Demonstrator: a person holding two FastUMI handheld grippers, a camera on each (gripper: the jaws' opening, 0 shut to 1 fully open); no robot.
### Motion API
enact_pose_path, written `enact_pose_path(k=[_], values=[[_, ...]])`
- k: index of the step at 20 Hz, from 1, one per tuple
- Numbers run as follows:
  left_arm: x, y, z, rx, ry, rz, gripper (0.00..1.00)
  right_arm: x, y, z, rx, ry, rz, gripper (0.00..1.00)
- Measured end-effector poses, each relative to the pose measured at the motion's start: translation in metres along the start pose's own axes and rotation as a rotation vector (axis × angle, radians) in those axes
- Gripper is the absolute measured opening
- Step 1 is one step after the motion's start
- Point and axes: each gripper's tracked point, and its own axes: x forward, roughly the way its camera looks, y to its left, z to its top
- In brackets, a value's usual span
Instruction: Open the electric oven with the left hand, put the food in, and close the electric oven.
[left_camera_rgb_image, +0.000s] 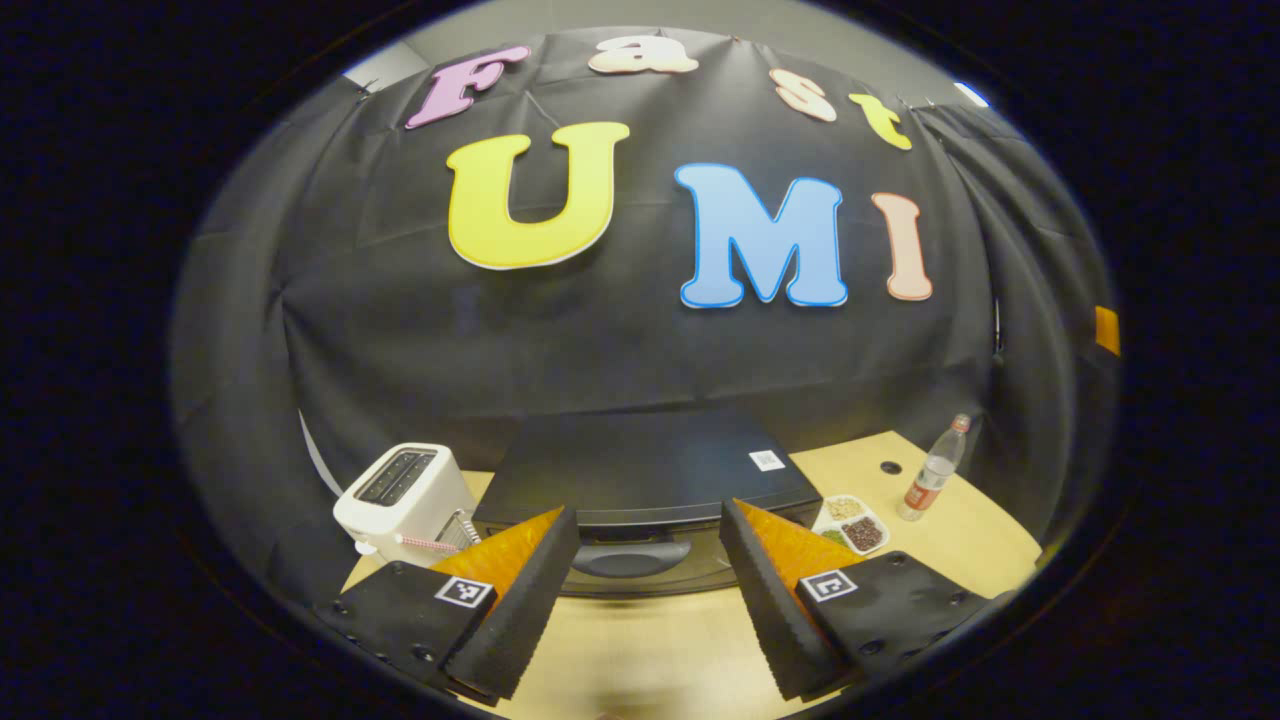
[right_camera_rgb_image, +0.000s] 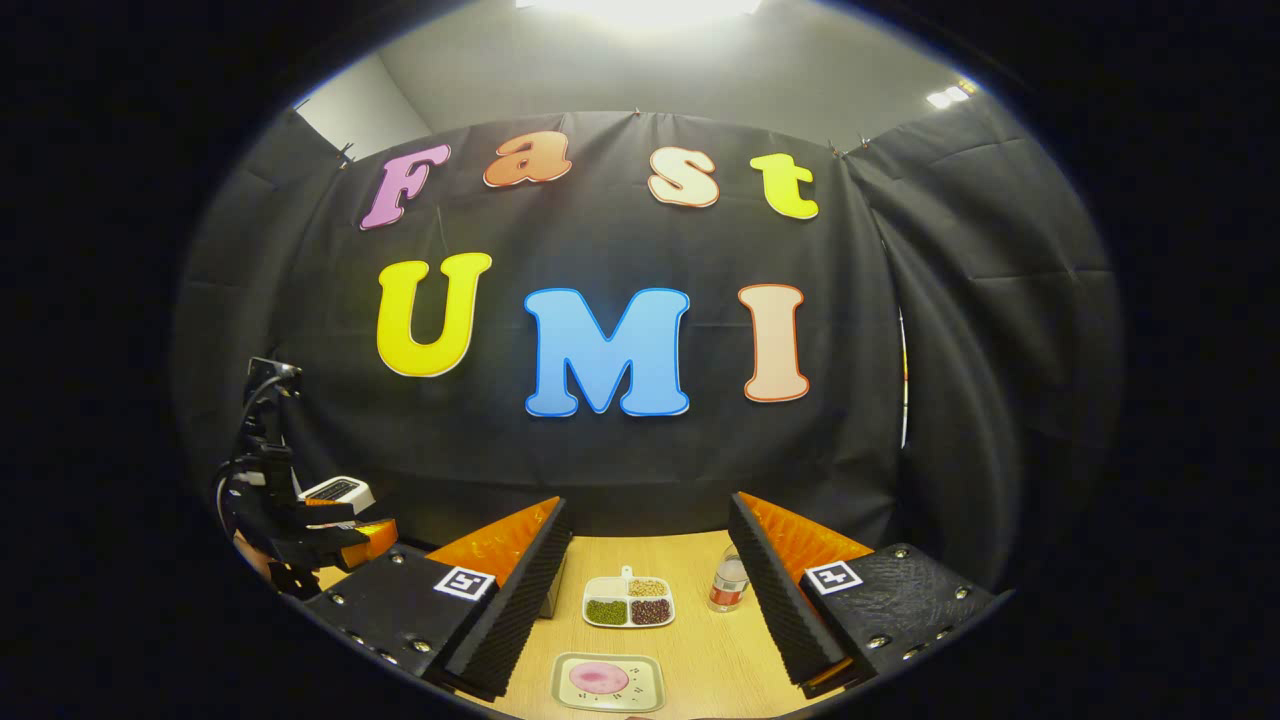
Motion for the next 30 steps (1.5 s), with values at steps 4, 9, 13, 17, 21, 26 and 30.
enact_pose_path(k=[4,9,13,17,21,26,30], values=[[0.050,0.006,-0.022,0.006,0.053,0.004,1.00,0.003,-0.005,-0.007,-0.015,0.026,-0.038,0.97],[0.086,0.012,-0.051,0.007,0.122,0.012,1.00,0.005,-0.010,-0.010,-0.031,0.046,-0.085,0.97],[0.090,0.016,-0.059,0.042,0.129,0.030,0.96,0.007,-0.012,-0.009,-0.034,0.048,-0.101,0.97],[0.083,0.015,-0.067,-0.024,0.138,0.022,0.96,0.011,-0.007,-0.010,-0.026,0.053,-0.087,0.97],[0.069,0.015,-0.074,-0.005,0.138,0.033,0.96,0.013,0.003,-0.007,-0.024,0.047,-0.054,0.97],[0.047,0.012,-0.092,0.001,0.150,0.042,0.92,0.008,0.007,0.000,-0.036,0.031,-0.018,0.97],[0.028,0.009,-0.113,-0.003,0.177,0.044,0.96,0.005,0.004,-0.002,-0.032,0.041,-0.004,0.97]])
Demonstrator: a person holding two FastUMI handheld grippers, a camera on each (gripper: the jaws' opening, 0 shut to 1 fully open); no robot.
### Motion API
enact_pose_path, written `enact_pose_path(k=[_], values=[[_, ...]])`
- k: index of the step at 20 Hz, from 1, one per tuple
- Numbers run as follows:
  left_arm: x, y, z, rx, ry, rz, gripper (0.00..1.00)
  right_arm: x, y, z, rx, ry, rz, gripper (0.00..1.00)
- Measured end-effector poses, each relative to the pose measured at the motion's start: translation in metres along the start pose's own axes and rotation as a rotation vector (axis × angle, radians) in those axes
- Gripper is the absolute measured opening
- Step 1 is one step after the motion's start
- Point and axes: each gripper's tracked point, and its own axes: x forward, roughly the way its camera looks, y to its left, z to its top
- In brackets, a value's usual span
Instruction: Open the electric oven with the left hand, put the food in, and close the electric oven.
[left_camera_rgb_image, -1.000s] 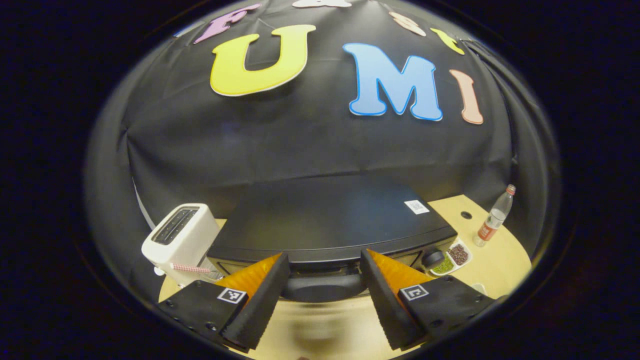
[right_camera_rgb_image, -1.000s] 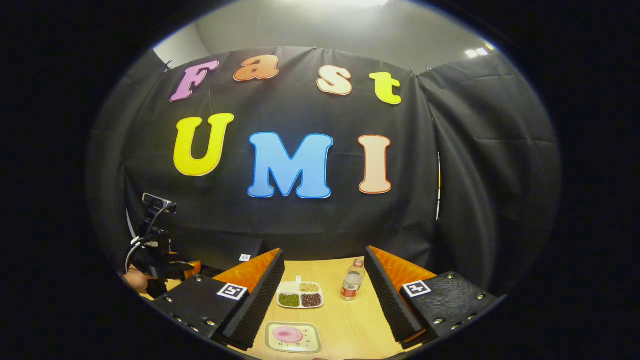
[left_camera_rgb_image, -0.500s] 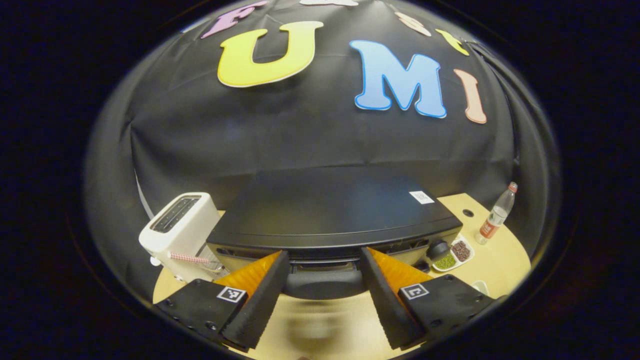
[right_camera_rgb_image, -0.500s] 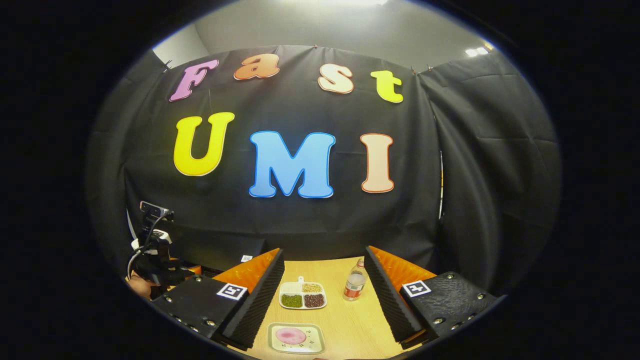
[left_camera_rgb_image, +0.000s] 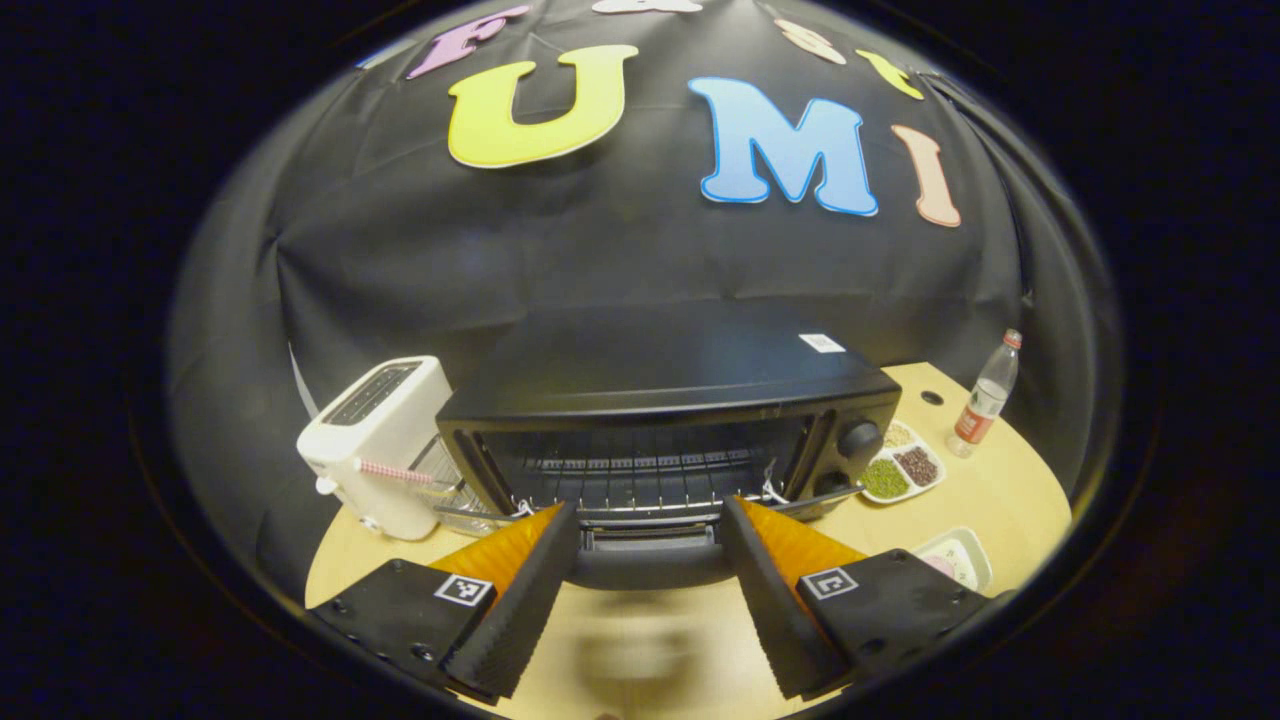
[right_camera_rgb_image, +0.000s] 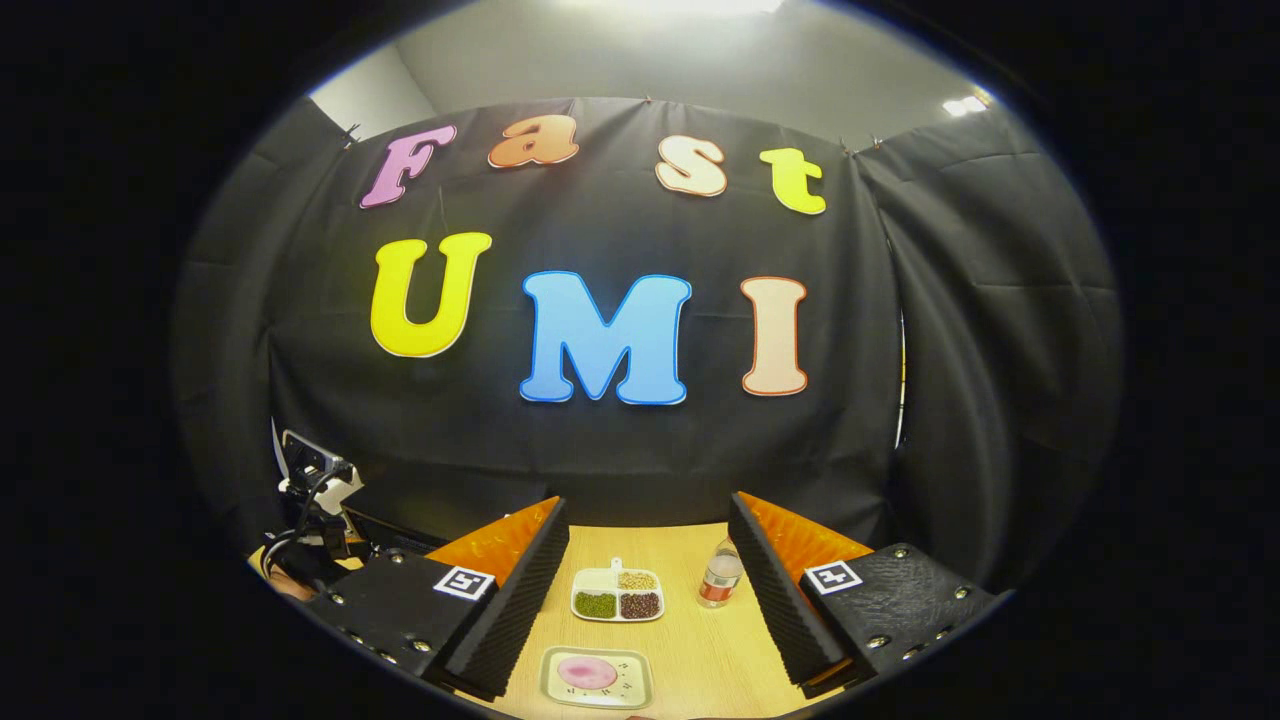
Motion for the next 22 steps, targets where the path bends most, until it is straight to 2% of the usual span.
enact_pose_path(k=[2,7,8,12,14,15,16,18,19,20,22], values=[[-0.007,-0.003,-0.015,-0.001,0.022,-0.002,1.00,-0.003,-0.002,-0.003,0.003,0.008,0.003,0.97],[-0.015,-0.004,-0.045,-0.008,0.056,-0.008,1.00,-0.010,-0.007,-0.006,-0.004,0.013,0.003,0.97],[-0.016,-0.004,-0.051,-0.013,0.062,-0.008,0.96,-0.011,-0.008,-0.007,-0.004,0.016,0.002,0.97],[-0.019,-0.006,-0.073,-0.014,0.090,-0.008,1.00,-0.015,-0.010,-0.012,-0.007,0.029,0.000,0.97],[-0.018,-0.008,-0.087,-0.025,0.114,-0.006,0.96,-0.017,-0.012,-0.018,-0.012,0.043,-0.003,0.97],[-0.017,-0.009,-0.093,-0.027,0.123,-0.007,1.00,-0.017,-0.013,-0.020,-0.013,0.051,-0.005,0.97],[-0.015,-0.010,-0.096,-0.024,0.131,-0.008,0.96,-0.018,-0.014,-0.024,-0.012,0.060,-0.006,0.97],[-0.018,-0.006,-0.096,-0.008,0.116,0.002,0.96,-0.017,-0.015,-0.029,-0.004,0.079,-0.006,0.98],[-0.021,-0.004,-0.092,-0.010,0.095,0.000,0.92,-0.017,-0.016,-0.031,0.001,0.088,-0.006,0.98],[-0.023,-0.006,-0.088,-0.015,0.085,-0.012,1.00,-0.016,-0.017,-0.036,0.005,0.099,-0.008,0.97],[-0.030,-0.004,-0.076,-0.021,0.060,-0.008,0.97,-0.011,-0.016,-0.045,0.015,0.124,0.004,0.97]])
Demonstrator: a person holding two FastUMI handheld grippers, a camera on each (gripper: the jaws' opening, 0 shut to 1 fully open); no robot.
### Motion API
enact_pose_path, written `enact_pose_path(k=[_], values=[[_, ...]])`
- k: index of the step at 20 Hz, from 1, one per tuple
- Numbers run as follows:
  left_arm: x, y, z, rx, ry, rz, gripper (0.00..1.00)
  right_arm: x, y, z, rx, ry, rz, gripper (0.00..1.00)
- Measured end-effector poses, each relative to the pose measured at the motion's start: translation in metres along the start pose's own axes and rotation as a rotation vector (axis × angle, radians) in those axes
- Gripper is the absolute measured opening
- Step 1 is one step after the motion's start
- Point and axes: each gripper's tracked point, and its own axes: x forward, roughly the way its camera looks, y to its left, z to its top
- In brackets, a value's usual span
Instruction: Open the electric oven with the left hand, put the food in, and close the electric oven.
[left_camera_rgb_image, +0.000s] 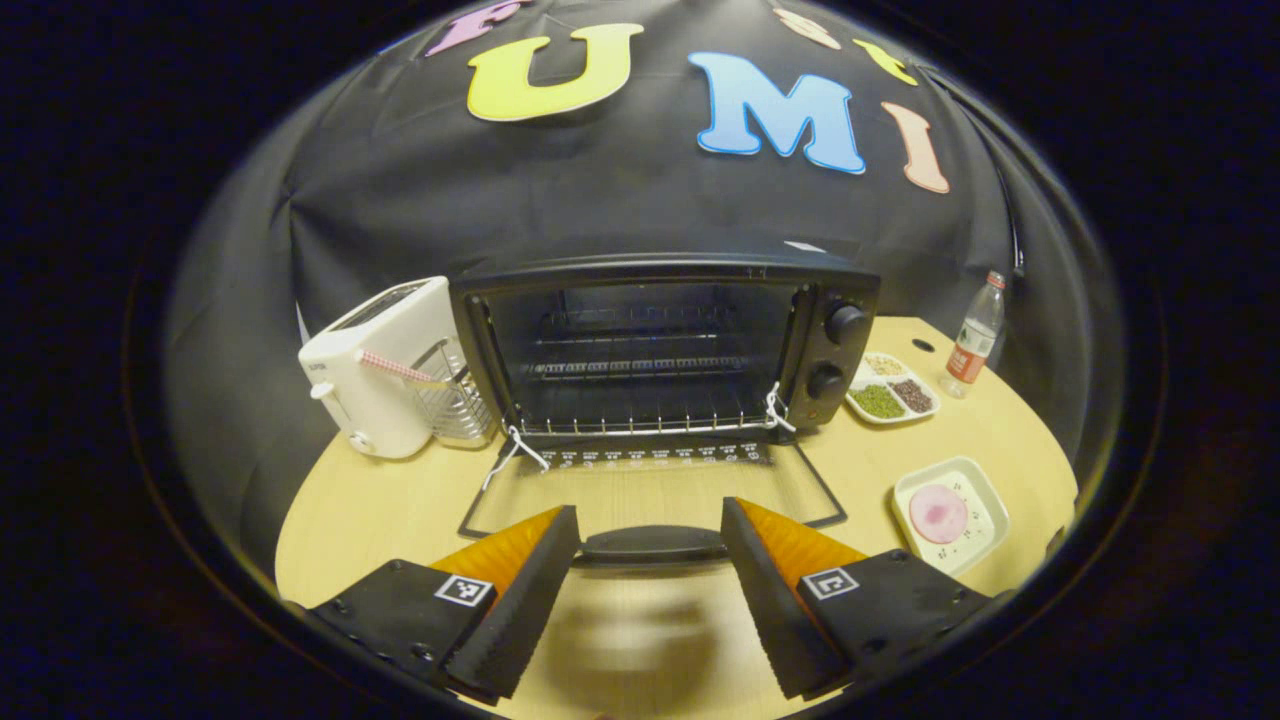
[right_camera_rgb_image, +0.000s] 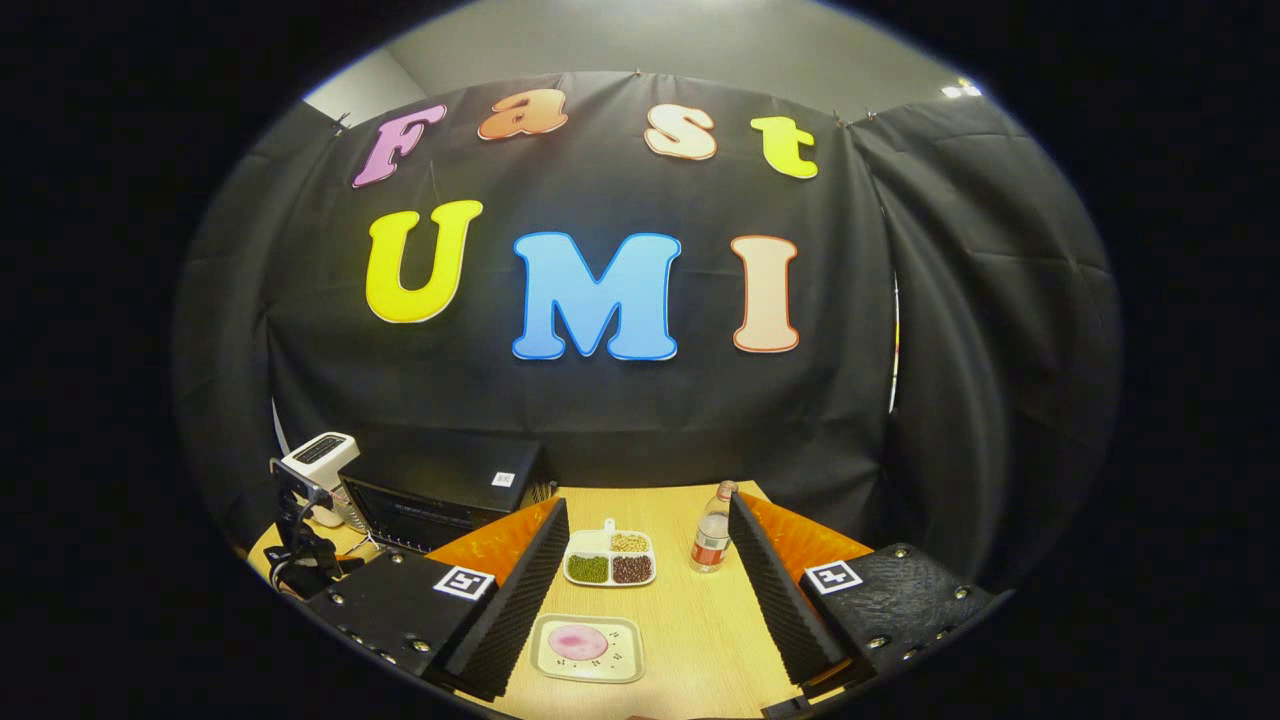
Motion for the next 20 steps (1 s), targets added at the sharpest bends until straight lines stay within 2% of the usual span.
enact_pose_path(k=[3,4,6,7,9,11,16,18,20], values=[[-0.026,-0.004,0.051,0.000,-0.126,-0.006,0.96,0.012,0.003,-0.020,0.021,0.073,0.041,0.97],[-0.039,-0.005,0.069,0.010,-0.173,-0.009,1.00,0.017,0.003,-0.032,0.032,0.121,0.053,0.97],[-0.067,-0.009,0.110,0.018,-0.271,-0.012,1.00,0.026,0.000,-0.056,0.038,0.217,0.063,0.97],[-0.081,-0.011,0.130,0.010,-0.317,-0.019,0.96,0.032,-0.001,-0.067,0.044,0.263,0.073,0.98],[-0.111,-0.019,0.157,-0.012,-0.388,-0.055,1.00,0.043,-0.004,-0.098,0.072,0.372,0.086,0.97],[-0.131,-0.021,0.175,-0.019,-0.431,-0.072,1.00,0.052,-0.012,-0.129,0.076,0.469,0.074,0.97],[-0.178,-0.019,0.207,0.005,-0.529,-0.071,1.00,0.069,-0.008,-0.188,0.195,0.677,0.131,0.98],[-0.188,-0.018,0.214,0.018,-0.558,-0.070,0.92,0.078,-0.004,-0.210,0.273,0.749,0.155,0.98],[-0.194,-0.014,0.212,0.024,-0.556,-0.057,0.92,0.084,-0.003,-0.230,0.324,0.820,0.152,0.98]])
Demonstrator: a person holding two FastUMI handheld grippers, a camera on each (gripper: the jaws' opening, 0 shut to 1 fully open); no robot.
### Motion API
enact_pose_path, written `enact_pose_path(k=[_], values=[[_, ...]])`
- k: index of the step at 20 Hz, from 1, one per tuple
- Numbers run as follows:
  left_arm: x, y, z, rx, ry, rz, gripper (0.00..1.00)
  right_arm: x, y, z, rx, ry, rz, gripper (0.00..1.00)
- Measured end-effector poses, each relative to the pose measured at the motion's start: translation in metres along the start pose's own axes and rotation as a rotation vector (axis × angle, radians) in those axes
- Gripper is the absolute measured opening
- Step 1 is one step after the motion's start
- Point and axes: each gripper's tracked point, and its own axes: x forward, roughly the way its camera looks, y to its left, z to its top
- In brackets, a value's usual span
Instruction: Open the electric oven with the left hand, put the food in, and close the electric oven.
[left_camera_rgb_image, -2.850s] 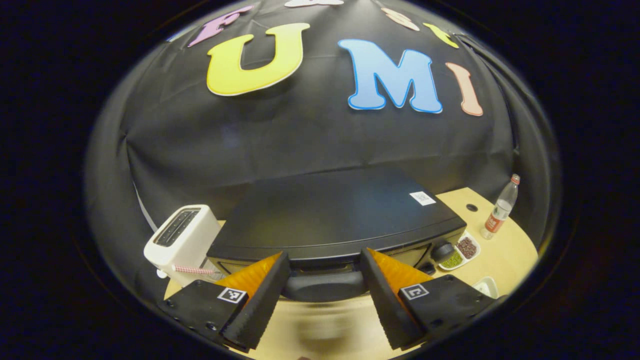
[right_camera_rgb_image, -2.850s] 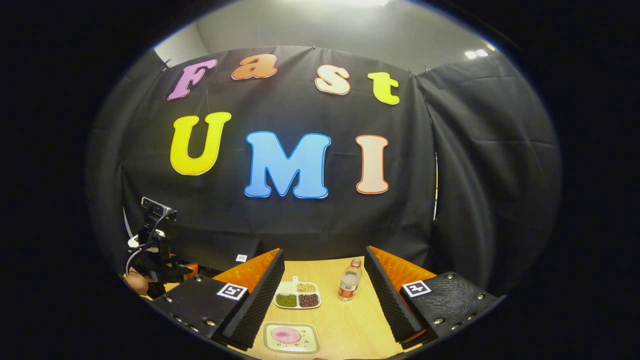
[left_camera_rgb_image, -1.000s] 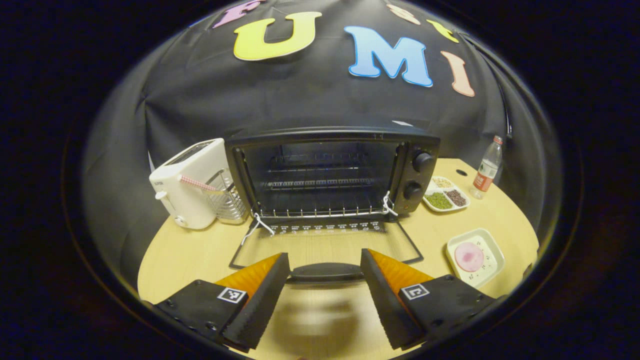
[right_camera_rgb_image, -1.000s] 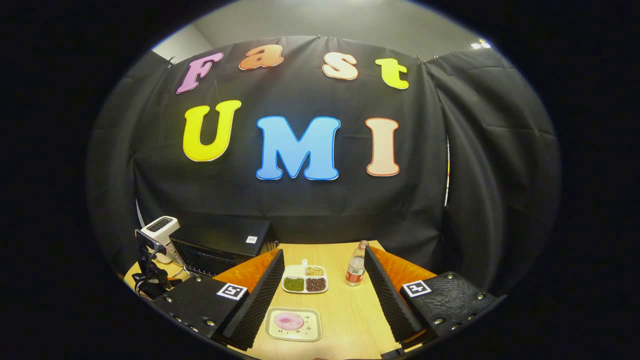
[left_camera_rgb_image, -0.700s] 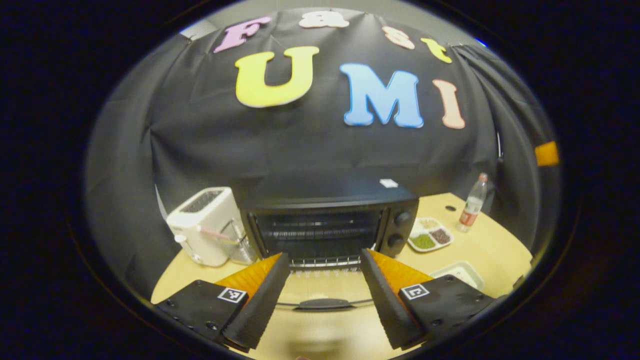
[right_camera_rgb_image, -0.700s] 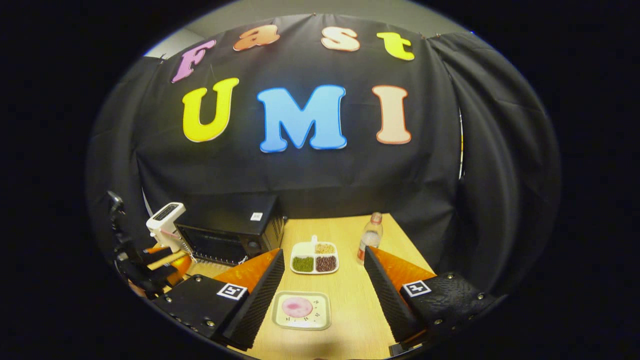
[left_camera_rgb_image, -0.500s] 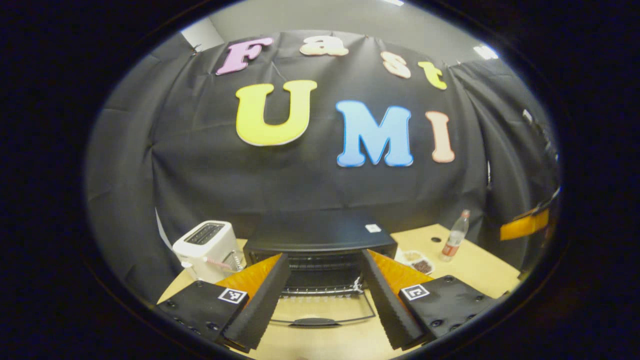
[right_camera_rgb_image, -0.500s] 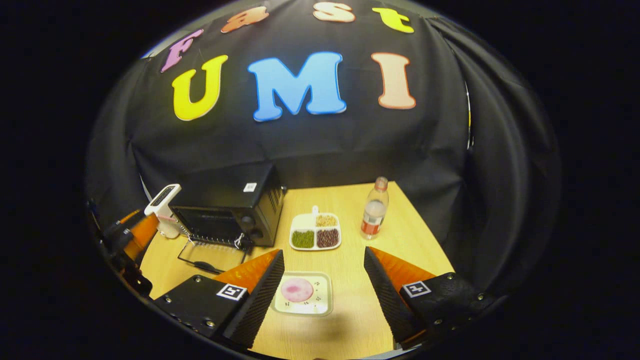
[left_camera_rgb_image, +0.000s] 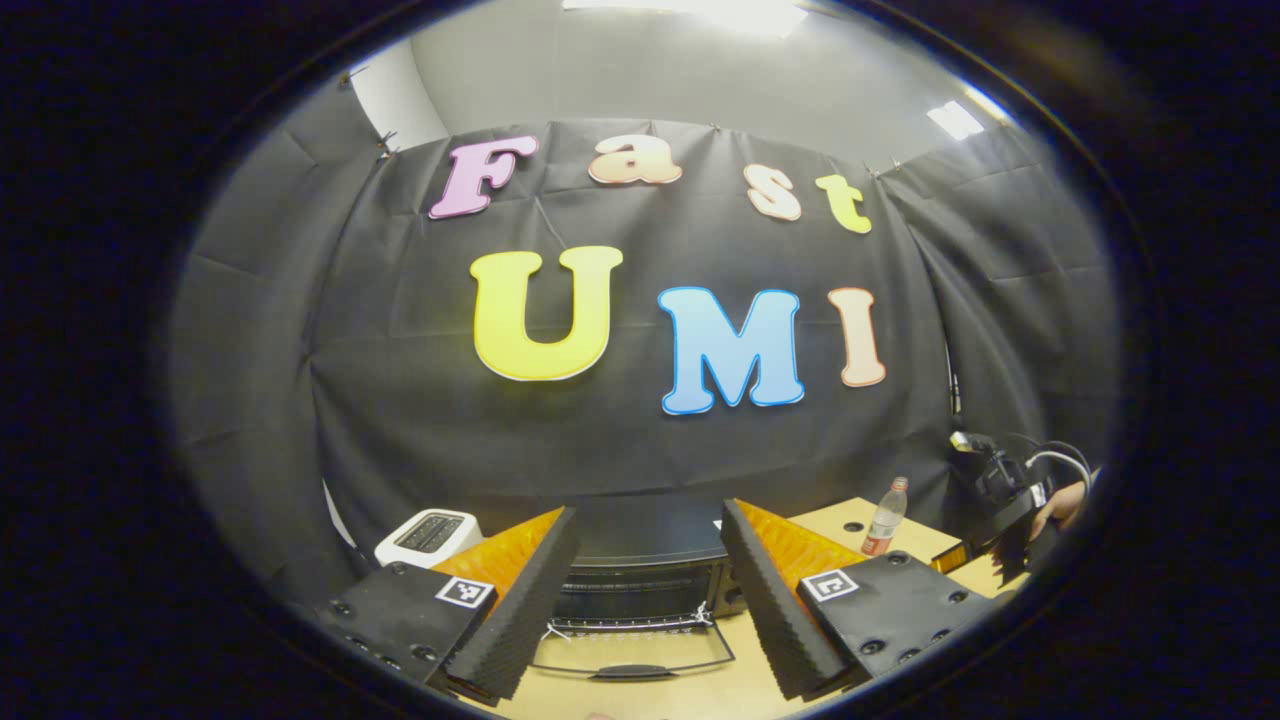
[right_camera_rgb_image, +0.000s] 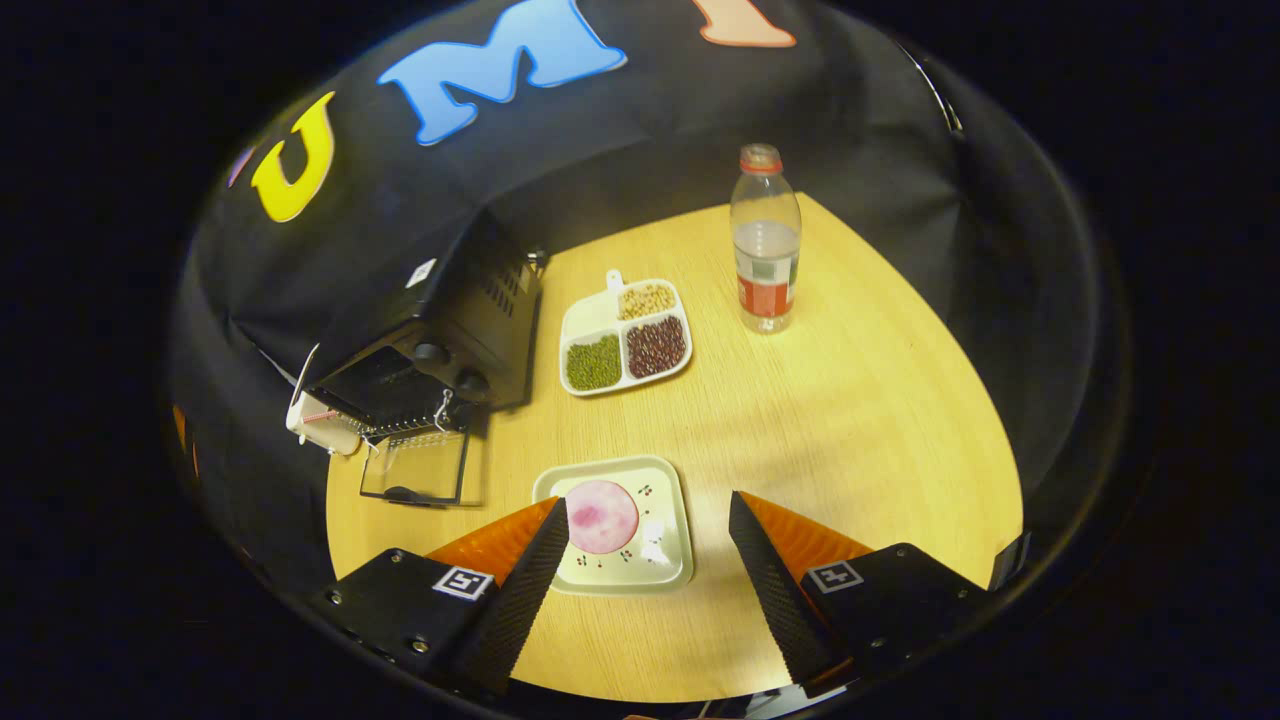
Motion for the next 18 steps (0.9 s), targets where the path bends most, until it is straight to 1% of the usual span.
enact_pose_path(k=[2,6,8,11,12,13,14,15,16,18], values=[[-0.004,0.002,0.005,0.008,-0.008,0.008,0.92,0.023,-0.009,-0.009,0.027,0.055,-0.013,0.98],[-0.015,0.012,-0.003,0.014,0.015,0.031,0.92,0.060,-0.025,-0.022,0.014,0.162,-0.078,0.99],[-0.018,0.019,-0.008,0.010,0.024,0.045,0.92,0.073,-0.028,-0.028,-0.024,0.200,-0.111,0.98],[-0.021,0.029,-0.012,0.001,0.037,0.064,0.92,0.090,-0.040,-0.030,-0.115,0.235,-0.184,0.99],[-0.022,0.032,-0.014,-0.003,0.040,0.069,0.96,0.095,-0.039,-0.032,-0.131,0.251,-0.190,0.99],[-0.022,0.034,-0.015,-0.008,0.043,0.072,0.96,0.097,-0.038,-0.037,-0.139,0.271,-0.199,0.99],[-0.022,0.036,-0.017,-0.011,0.047,0.073,0.92,0.099,-0.037,-0.040,-0.146,0.287,-0.203,0.99],[-0.023,0.039,-0.017,-0.011,0.048,0.077,0.92,0.105,-0.037,-0.042,-0.158,0.293,-0.208,0.99],[-0.024,0.041,-0.018,-0.010,0.050,0.080,1.00,0.104,-0.038,-0.043,-0.171,0.305,-0.219,0.99],[-0.024,0.044,-0.021,-0.014,0.053,0.085,1.00,0.105,-0.034,-0.041,-0.189,0.296,-0.209,0.95]])
